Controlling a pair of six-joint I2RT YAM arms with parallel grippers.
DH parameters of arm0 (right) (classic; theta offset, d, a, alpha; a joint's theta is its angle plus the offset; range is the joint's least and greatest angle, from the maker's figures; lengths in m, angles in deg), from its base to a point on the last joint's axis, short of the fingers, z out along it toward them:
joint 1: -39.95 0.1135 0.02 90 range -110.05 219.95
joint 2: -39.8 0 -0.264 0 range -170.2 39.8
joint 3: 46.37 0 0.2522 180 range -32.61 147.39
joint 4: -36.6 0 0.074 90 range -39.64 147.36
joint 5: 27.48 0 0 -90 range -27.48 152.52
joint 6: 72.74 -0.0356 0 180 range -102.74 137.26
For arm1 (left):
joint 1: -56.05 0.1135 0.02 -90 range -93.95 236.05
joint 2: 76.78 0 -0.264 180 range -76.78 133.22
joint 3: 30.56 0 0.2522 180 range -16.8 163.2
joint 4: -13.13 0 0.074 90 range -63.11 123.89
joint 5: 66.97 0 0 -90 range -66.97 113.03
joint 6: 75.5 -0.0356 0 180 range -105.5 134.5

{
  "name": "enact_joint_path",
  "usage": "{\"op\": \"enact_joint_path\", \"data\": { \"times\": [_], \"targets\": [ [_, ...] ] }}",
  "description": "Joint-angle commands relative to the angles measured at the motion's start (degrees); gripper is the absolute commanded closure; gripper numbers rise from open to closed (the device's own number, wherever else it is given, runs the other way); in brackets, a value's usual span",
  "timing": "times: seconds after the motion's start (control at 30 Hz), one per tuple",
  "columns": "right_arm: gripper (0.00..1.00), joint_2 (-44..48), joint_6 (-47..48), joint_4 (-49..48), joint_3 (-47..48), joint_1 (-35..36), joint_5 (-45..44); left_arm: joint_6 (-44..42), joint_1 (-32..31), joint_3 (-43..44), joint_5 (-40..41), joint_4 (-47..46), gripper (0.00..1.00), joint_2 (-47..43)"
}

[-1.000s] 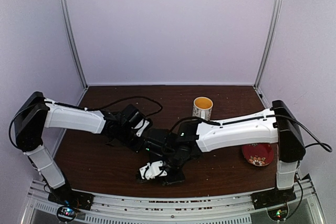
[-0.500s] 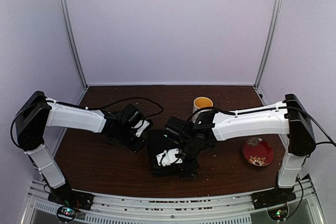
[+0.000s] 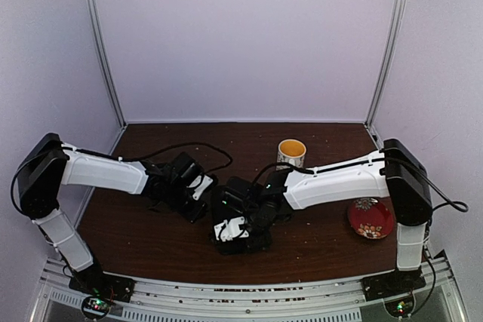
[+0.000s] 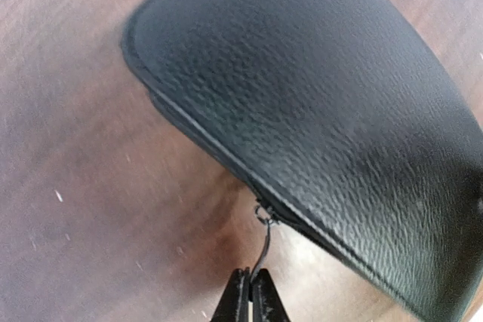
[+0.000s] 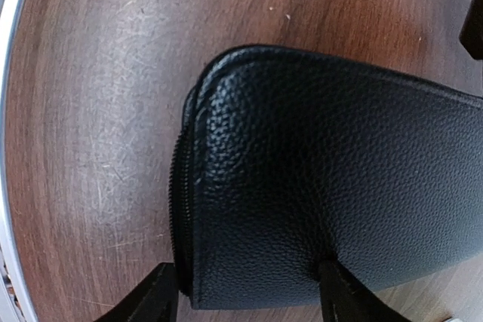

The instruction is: Sort the hair-cutting tools

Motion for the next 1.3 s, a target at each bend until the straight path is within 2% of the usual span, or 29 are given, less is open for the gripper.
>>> {"op": "enact_joint_path", "data": {
  "times": [0.0, 0.13, 0.33, 0.5, 0.63, 0.77, 0.87, 0.9, 0.93, 0.97, 1.03, 1.1, 1.17, 1.27],
  "targets": [
    [0.38, -4.0, -1.2, -2.9, -1.0, -0.6, 0.0, 1.0, -1.7, -4.7, -2.8, 0.4, 1.0, -5.1],
    [0.41, -3.9, -2.2, -2.4, -1.0, -0.8, -0.1, 4.4, -4.1, -9.9, -6.8, -2.8, 1.0, -9.2],
    [0.41, -4.2, -4.1, -1.6, 0.1, -1.5, 0.4, 5.7, -9.2, -12.6, -19.5, -9.5, 1.0, -10.2],
    [0.41, -3.9, -5.7, -2.3, 0.1, -1.8, 0.2, 7.0, -11.5, -11.7, -21.1, -12.1, 1.0, -8.0],
    [0.4, -3.0, -6.6, -1.7, -0.3, -1.8, 1.2, 7.8, -11.5, -11.8, -16.4, -12.2, 1.0, -9.5],
    [0.38, -1.6, -6.9, 0.5, -1.0, -1.8, 3.9, 8.4, -10.4, -8.9, -4.8, -3.0, 1.0, -9.8],
    [0.34, -0.6, -8.6, 2.2, -0.4, -1.6, 8.3, 9.2, -7.0, -8.3, -0.7, 1.2, 1.0, -11.0],
    [0.31, -0.5, -9.0, 3.0, 0.4, -1.2, 10.4, 8.5, -5.8, -8.4, -0.2, 1.4, 1.0, -11.7],
    [0.09, -0.4, -8.8, 4.0, 1.6, -0.7, 13.0, 7.3, -4.7, -8.1, 0.1, 1.3, 1.0, -12.1],
    [0.01, -0.5, -8.3, 5.3, 3.4, -0.3, 17.6, 5.9, -3.7, -7.5, 0.4, 1.3, 1.0, -12.1],
    [0.0, -0.8, -7.6, 8.5, 7.9, 0.3, 23.8, 3.3, -1.5, -5.1, 0.4, 2.0, 1.0, -10.9],
    [0.0, -1.1, -6.6, 12.3, 12.5, 0.2, 26.5, 0.5, 0.1, -2.8, 0.6, 2.8, 1.0, -8.8],
    [0.0, 0.4, -5.2, 12.7, 13.9, -0.3, 25.4, -2.3, 2.1, -1.0, 2.0, 3.1, 1.0, -6.5],
    [0.0, 4.0, -3.1, 9.6, 10.8, -1.8, 20.0, -5.6, 4.9, 1.9, 2.7, 3.1, 1.0, -3.6]
  ]
}}
